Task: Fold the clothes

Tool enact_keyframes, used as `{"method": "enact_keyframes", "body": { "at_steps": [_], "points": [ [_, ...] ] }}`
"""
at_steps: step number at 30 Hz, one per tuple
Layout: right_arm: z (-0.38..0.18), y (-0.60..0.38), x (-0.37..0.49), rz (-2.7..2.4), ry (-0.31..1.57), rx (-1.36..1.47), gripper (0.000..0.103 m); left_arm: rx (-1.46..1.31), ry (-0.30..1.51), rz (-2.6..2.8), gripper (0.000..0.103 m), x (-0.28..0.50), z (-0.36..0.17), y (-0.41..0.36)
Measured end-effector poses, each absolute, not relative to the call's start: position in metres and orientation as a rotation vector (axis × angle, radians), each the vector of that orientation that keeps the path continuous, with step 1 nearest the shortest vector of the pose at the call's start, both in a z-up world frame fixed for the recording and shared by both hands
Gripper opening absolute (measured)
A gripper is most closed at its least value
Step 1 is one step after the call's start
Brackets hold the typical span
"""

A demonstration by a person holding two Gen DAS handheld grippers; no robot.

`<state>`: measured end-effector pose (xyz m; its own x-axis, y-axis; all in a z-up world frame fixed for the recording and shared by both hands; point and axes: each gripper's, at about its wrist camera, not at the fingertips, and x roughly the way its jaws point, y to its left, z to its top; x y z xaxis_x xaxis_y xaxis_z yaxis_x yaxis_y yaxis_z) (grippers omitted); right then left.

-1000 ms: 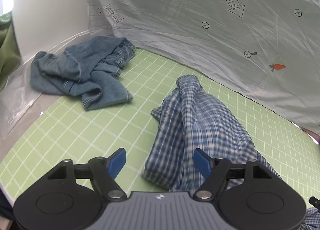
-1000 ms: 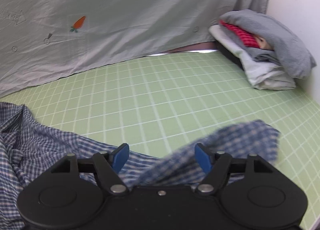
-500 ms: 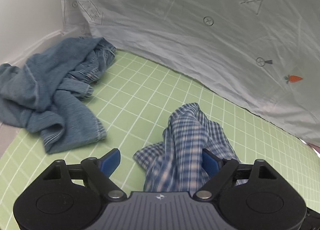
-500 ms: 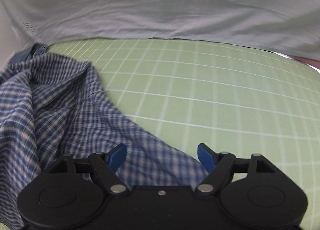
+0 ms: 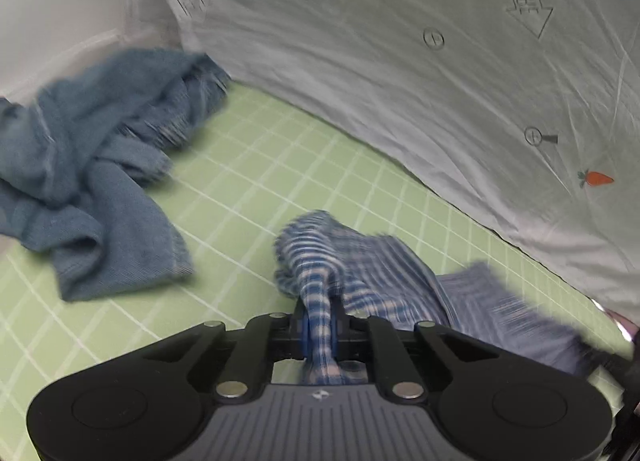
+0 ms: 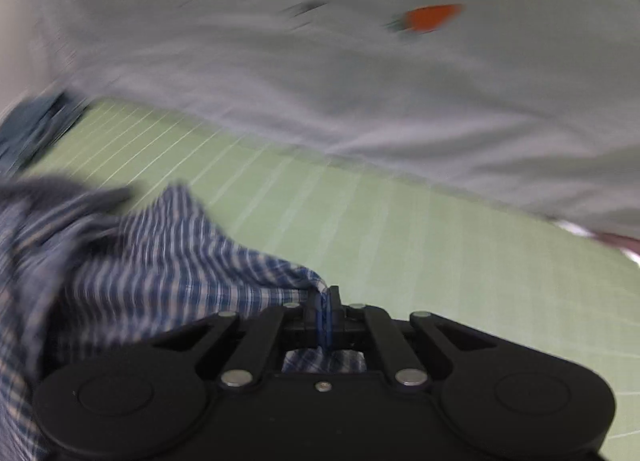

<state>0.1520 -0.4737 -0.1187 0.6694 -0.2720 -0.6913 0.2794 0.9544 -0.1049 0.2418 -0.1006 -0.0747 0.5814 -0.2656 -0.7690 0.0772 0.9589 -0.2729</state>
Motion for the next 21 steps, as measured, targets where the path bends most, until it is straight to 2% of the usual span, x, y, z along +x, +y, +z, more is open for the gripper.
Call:
{"method": "enact_keyframes", "body": {
  "at_steps": [4, 6, 8, 9, 11, 13, 16, 19, 21],
  "points": [
    [-0.088, -0.547, 0.143, -0.596, 0.679, 0.085, 0.002, -0.222, 0.922, -0.17, 0.009, 0.227, -0.071, -0.09],
    [-0.074, -0.58, 0.135, -0.726, 0.638, 0.125, 0.01, -0.235, 0.945, -0.147, 0.01, 0.221, -0.077, -0.084],
    [-0.073, -0.584, 0.117, -0.774, 0.645, 0.114, 0.035, -0.243, 0.981, -0.131, 0.015, 0.214, -0.083, -0.081],
    [-0.073, -0.58, 0.107, -0.772, 0.644, 0.122, 0.038, -0.247, 0.994, -0.125, 0.015, 0.21, -0.085, -0.08],
    [-0.078, -0.569, 0.086, -0.759, 0.654, 0.16, 0.043, -0.249, 1.007, -0.126, 0.021, 0.201, -0.089, -0.078],
    [-0.088, -0.554, 0.065, -0.748, 0.687, 0.212, 0.046, -0.237, 1.026, -0.12, 0.036, 0.196, -0.092, -0.079],
    [-0.1, -0.531, 0.04, -0.74, 0.725, 0.288, 0.051, -0.252, 1.041, -0.115, 0.052, 0.192, -0.098, -0.08],
    [-0.11, -0.508, 0.021, -0.742, 0.759, 0.338, 0.063, -0.292, 1.05, -0.126, 0.056, 0.19, -0.103, -0.079],
    [-0.116, -0.495, 0.017, -0.738, 0.793, 0.343, 0.063, -0.299, 1.055, -0.131, 0.058, 0.19, -0.105, -0.081]
  ]
}}
